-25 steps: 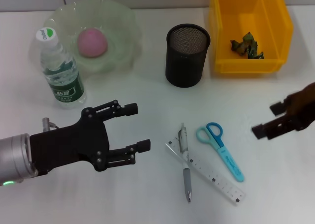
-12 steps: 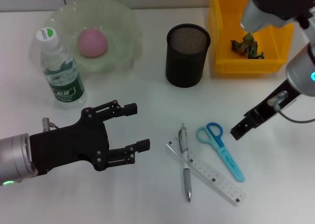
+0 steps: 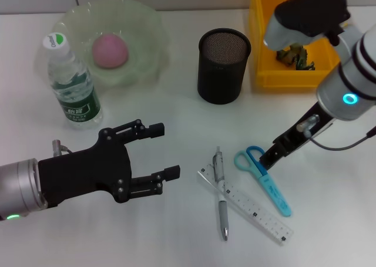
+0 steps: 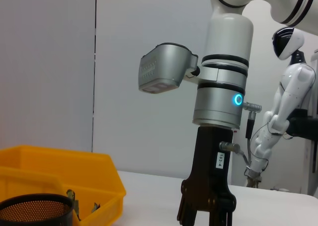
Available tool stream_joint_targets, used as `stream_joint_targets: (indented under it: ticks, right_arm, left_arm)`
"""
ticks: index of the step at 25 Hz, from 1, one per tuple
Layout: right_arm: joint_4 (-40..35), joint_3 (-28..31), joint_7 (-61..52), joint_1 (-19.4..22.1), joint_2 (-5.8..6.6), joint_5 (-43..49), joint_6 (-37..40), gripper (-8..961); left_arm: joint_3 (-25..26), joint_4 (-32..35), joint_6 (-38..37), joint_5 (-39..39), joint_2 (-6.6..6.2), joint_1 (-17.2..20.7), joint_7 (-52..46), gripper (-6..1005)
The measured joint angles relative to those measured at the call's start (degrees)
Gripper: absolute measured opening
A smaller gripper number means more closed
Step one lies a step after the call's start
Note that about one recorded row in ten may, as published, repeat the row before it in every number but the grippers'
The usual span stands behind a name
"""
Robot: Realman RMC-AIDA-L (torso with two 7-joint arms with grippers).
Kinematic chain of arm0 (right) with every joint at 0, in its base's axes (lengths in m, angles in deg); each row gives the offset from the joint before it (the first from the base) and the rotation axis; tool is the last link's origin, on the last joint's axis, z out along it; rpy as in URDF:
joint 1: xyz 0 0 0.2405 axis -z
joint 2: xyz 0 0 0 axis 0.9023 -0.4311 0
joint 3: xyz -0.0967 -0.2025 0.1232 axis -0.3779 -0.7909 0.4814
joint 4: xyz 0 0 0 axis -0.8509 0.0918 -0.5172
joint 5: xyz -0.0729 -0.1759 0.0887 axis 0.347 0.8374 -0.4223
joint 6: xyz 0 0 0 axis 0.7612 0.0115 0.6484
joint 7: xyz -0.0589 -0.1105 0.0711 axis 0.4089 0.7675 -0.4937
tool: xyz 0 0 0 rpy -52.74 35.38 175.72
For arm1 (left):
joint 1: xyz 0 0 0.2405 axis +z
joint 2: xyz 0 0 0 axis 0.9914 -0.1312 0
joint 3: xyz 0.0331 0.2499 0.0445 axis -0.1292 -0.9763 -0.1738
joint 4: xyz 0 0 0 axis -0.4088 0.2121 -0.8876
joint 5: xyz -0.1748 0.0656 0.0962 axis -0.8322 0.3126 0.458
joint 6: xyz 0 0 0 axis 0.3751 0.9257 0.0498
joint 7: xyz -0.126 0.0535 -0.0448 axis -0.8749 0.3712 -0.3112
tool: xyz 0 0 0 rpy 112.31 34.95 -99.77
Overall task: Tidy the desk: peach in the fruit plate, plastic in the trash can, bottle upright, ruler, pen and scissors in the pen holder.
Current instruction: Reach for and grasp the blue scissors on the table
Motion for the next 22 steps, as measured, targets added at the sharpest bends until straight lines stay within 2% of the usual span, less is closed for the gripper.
stream_joint_targets:
  ticks: [8, 22]
  right_arm:
    - [8.5, -3.4, 0.0, -5.0, 0.02, -2.9, -3.0, 822]
    - [11.6, -6.1, -0.1, -5.4, 0.02, -3.3, -3.9, 820]
  left_arm:
    - [0.0, 0.0, 0.3, 0.3, -0.03, -0.3, 0.1, 789]
    - [0.0, 0.0, 0.7, 0.4, -0.03, -0.6, 0.3, 789]
